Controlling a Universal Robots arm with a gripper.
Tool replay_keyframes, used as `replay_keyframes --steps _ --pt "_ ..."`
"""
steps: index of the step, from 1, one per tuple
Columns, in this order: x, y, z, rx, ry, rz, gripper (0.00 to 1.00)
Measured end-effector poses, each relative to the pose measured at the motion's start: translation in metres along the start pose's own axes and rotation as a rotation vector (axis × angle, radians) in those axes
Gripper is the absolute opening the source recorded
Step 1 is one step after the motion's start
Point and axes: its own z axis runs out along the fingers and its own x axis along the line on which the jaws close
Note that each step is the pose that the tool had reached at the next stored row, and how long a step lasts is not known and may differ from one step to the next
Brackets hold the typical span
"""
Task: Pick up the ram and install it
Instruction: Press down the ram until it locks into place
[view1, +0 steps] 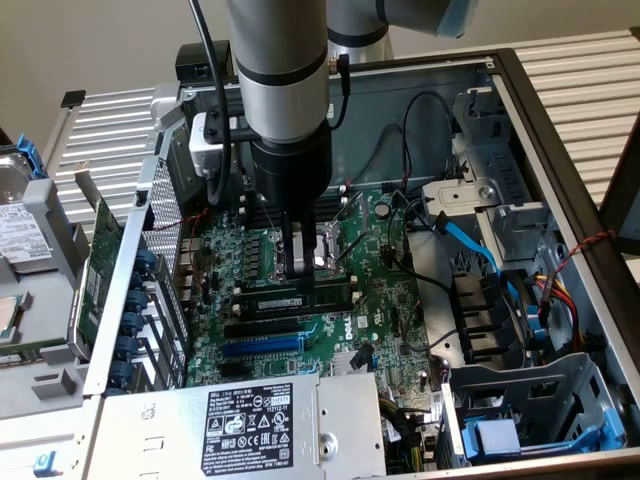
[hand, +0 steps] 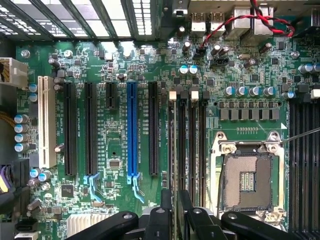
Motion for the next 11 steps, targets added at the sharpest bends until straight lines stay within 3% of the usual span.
replay_keyframes --steps 11 --pt "0.0001 0.0027 -0.0015 0.0 0.0 0.0 0.21"
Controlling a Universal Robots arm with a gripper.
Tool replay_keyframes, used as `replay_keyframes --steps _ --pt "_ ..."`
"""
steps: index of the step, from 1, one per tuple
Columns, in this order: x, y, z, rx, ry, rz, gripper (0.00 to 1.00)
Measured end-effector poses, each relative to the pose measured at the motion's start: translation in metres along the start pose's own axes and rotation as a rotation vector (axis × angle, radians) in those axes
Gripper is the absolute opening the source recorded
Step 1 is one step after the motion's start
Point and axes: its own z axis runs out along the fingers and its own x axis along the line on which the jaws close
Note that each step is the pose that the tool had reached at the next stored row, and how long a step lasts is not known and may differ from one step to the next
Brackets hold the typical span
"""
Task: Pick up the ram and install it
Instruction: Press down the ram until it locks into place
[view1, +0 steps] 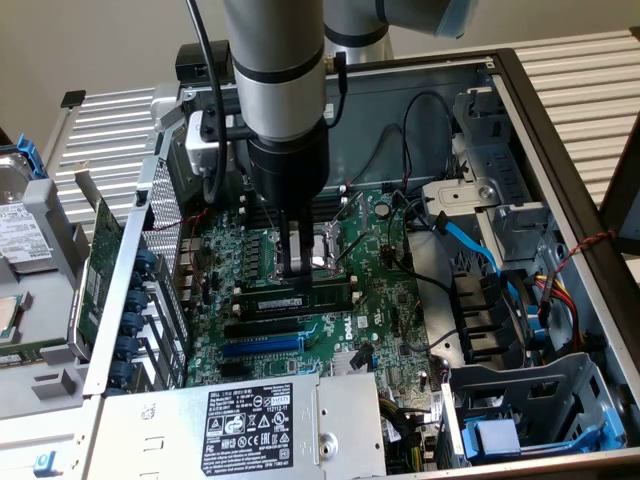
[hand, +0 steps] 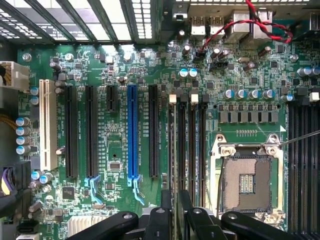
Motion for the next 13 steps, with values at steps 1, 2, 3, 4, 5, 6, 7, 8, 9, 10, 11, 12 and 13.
replay_keyframes --steps 1,2,3,4,5,6,7,8,9,10,11,12,13 --pt "0.0 0.0004 -0.0001 0.0 0.0 0.0 0.21" --pt "0.0001 0.0013 -0.0002 0.0 0.0001 0.0 0.21" --pt "0.0001 0.0023 -0.0002 0.0 0.0001 0.0 0.21" --pt "0.0002 0.0032 -0.0002 0.0 0.0001 0.0 0.19" --pt "0.0001 0.0037 -0.0002 0.0 0.0 0.0 0.19" --pt "0.0001 0.004 -0.0002 -0.0001 0.0001 0.0 0.12" --pt "0.0002 0.0043 -0.0002 0.0 0.0 0.0 0.1" --pt "0.0002 0.0046 -0.0002 0.0 0.0 0.0 0.1" --pt "0.0002 0.0049 -0.0003 0.0 0.0001 0.0 0.1" --pt "0.0001 0.0052 -0.0002 0.0 0.0001 0.0 0.1" --pt "0.0001 0.0055 -0.0002 0.0 0.0001 0.0 0.1" --pt "-0.0001 0.0057 -0.0002 -0.0001 0.0 0.0 0.1" --pt "-0.0006 0.006 -0.0001 -0.0002 0.0001 0.0 0.1"
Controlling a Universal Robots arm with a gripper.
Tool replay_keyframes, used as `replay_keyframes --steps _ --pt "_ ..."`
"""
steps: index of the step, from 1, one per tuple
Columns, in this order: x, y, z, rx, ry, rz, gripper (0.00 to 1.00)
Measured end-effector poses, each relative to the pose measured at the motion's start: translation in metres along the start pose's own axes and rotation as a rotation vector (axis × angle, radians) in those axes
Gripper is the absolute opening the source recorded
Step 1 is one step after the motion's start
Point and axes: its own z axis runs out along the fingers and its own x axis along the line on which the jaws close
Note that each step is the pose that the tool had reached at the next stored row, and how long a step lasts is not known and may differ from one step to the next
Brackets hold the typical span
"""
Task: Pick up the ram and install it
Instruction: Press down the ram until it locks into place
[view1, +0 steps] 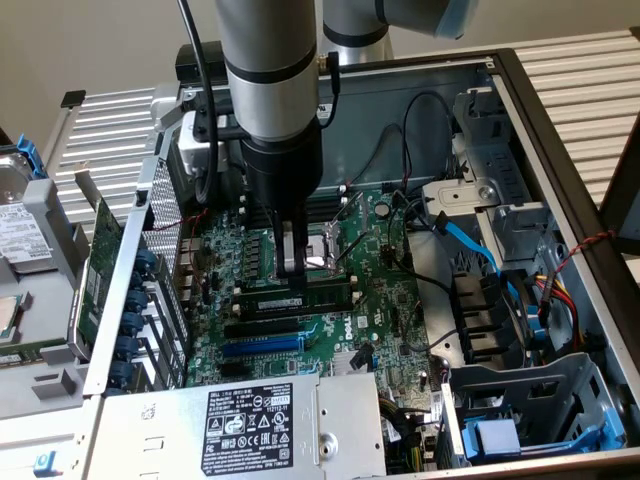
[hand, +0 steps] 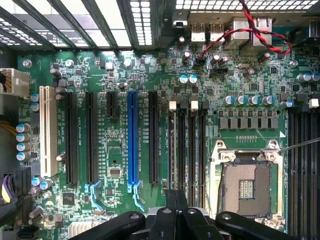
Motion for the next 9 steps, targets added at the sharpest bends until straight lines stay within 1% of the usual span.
replay_keyframes --steps 9 --pt "-0.0014 0.0007 0.0016 -0.0007 0.0021 0.0 0.1"
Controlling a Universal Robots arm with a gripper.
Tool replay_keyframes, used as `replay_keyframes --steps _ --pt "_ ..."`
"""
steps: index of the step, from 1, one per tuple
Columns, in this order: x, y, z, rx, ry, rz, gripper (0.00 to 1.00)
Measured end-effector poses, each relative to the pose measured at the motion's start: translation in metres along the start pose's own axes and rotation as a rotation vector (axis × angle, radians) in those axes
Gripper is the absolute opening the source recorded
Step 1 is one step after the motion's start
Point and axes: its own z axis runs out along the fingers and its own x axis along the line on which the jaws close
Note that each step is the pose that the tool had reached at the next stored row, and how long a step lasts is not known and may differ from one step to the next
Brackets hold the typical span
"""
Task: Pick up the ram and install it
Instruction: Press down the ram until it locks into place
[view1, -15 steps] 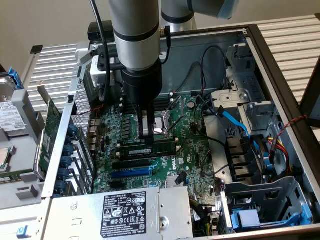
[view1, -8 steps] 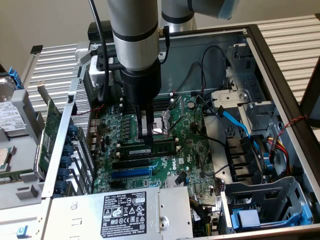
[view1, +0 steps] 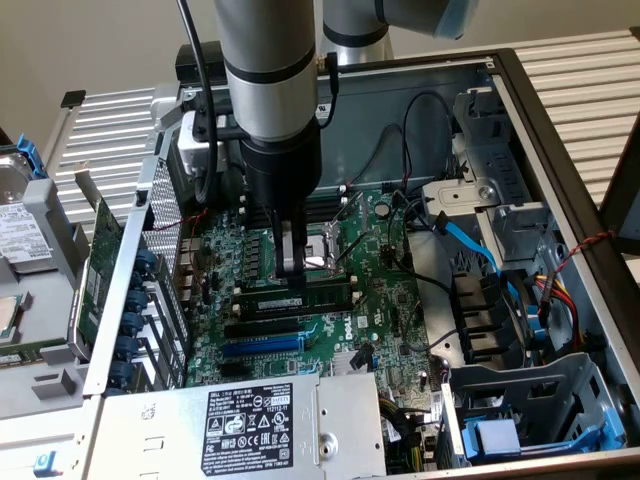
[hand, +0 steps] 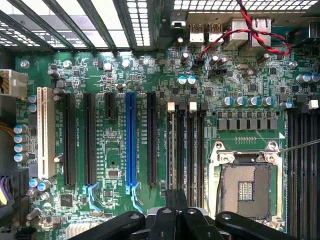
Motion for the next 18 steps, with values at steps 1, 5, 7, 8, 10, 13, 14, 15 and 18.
replay_keyframes --steps 1,5,7,8,10,13,14,15,18 --pt "0.0 0.0002 0.0002 0.0 0.0 0.0 0.1" --pt "0.0 0.0008 0.0008 0.0001 0.0001 0.0 0.1" --pt "0.0001 0.0008 0.0013 0.0001 0.0 0.0 0.1" --pt "0.0001 0.0008 0.0016 0.0001 0.0 0.0 0.1" --pt "0.0001 0.0009 0.0021 0.0 0.0001 0.0 0.1" --pt "0.0001 0.0011 0.0032 0.0 0.0002 0.0 0.1" --pt "0.0001 0.0012 0.0036 0.0001 0.0001 0.0 0.1" --pt "0.0001 0.0012 0.0041 0.0001 0.0001 0.0 0.1" --pt "0.0002 0.0014 0.0054 0.0 0.0004 0.0 0.1"
